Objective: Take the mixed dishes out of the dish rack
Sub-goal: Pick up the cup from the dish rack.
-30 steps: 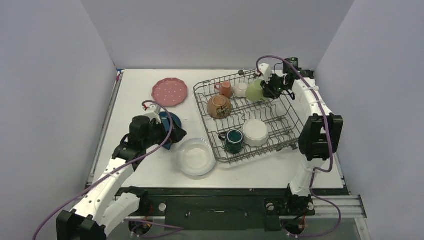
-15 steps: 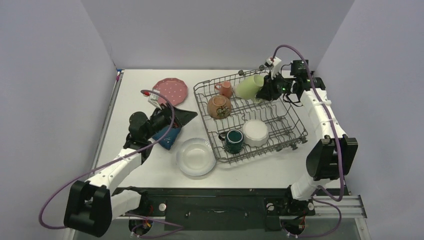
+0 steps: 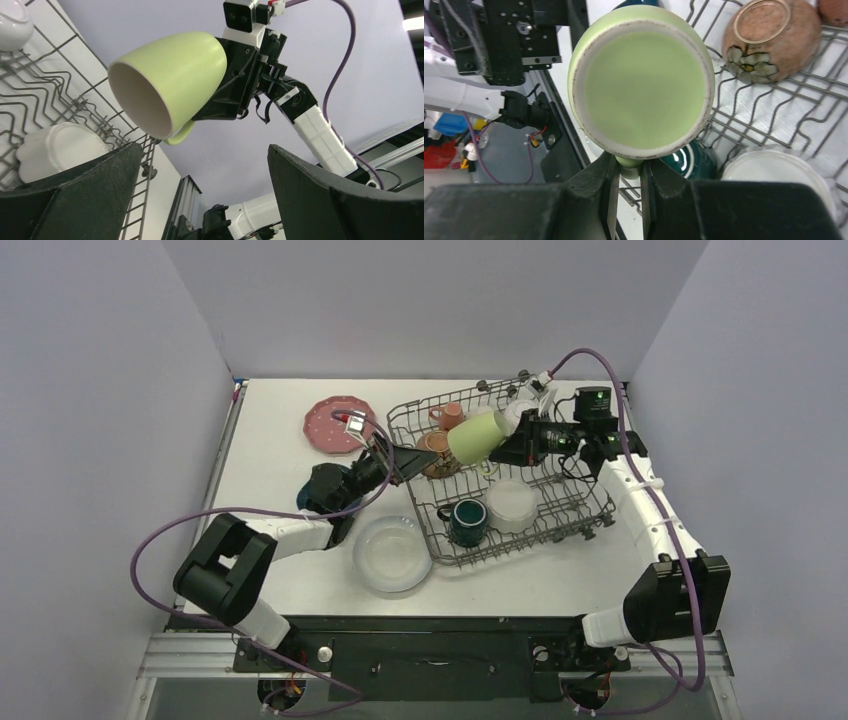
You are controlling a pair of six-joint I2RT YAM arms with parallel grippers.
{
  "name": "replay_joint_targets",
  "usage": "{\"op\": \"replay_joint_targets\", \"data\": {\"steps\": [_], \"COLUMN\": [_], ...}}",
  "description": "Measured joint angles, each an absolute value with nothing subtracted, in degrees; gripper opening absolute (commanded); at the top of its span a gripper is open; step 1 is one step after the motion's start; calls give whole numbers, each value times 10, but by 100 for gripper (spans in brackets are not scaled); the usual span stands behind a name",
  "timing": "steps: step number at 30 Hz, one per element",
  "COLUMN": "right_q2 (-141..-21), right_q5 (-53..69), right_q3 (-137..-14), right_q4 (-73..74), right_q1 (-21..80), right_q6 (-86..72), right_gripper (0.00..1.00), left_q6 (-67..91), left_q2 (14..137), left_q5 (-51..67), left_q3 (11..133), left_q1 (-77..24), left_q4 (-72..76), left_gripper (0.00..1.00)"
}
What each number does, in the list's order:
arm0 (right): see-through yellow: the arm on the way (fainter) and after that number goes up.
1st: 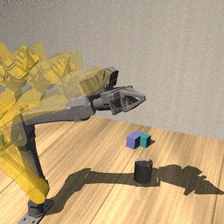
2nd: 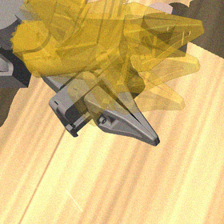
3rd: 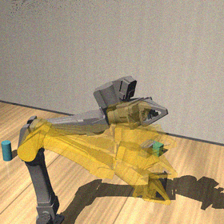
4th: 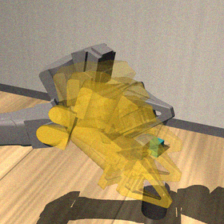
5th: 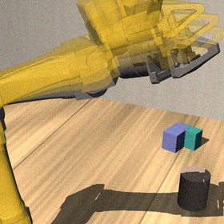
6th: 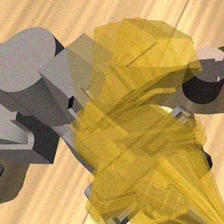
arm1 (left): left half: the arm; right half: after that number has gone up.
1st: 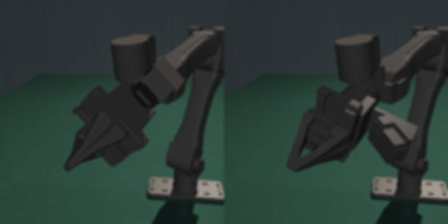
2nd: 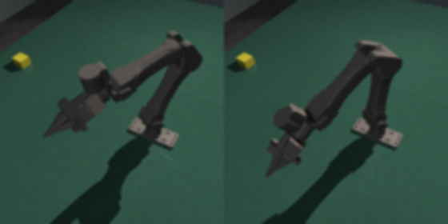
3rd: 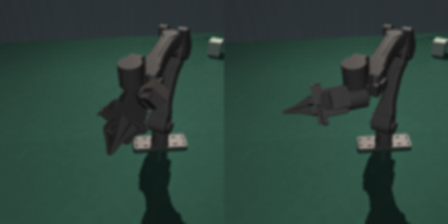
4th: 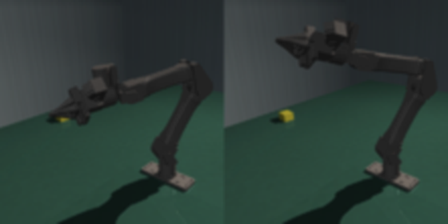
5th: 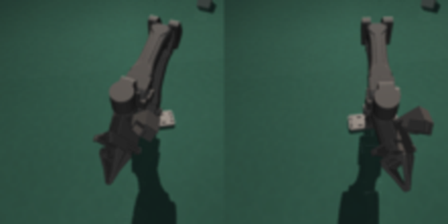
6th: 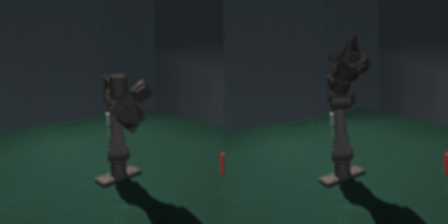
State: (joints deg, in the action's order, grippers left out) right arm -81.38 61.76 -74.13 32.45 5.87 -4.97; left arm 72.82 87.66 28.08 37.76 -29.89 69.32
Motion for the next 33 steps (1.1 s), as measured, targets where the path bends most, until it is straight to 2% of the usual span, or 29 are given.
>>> {"op": "replay_joint_targets", "data": {"steps": [11,18,21,23,28,30,31,33], "right_q2": [-777,-773,-773,-773,-773,-773,-773,-773], "right_q5": [640,647,648,649,648,647,646,645], "right_q3": [-651,-628,-627,-624,-613,-610,-609,-609], "right_q4": [194,127,111,99,90,90,90,91], "right_q1": [94,102,106,106,106,106,106,105], "right_q6": [-189,-255,-269,-277,-285,-288,-288,-300], "right_gripper": [0,0,0,0,0,0,0,0], "left_q6": [811,872,895,904,921,924,927,926], "left_q2": [963,1011,1029,1037,1040,1040,1040,1040], "left_q5": [226,206,202,200,197,197,197,197], "left_q3": [401,415,423,427,431,432,432,432], "left_q1": [-338,-343,-345,-347,-350,-351,-351,-350], "left_q4": [785,835,839,839,843,847,848,855], "left_gripper": [97,69,62,50,31,15,0,0]}}
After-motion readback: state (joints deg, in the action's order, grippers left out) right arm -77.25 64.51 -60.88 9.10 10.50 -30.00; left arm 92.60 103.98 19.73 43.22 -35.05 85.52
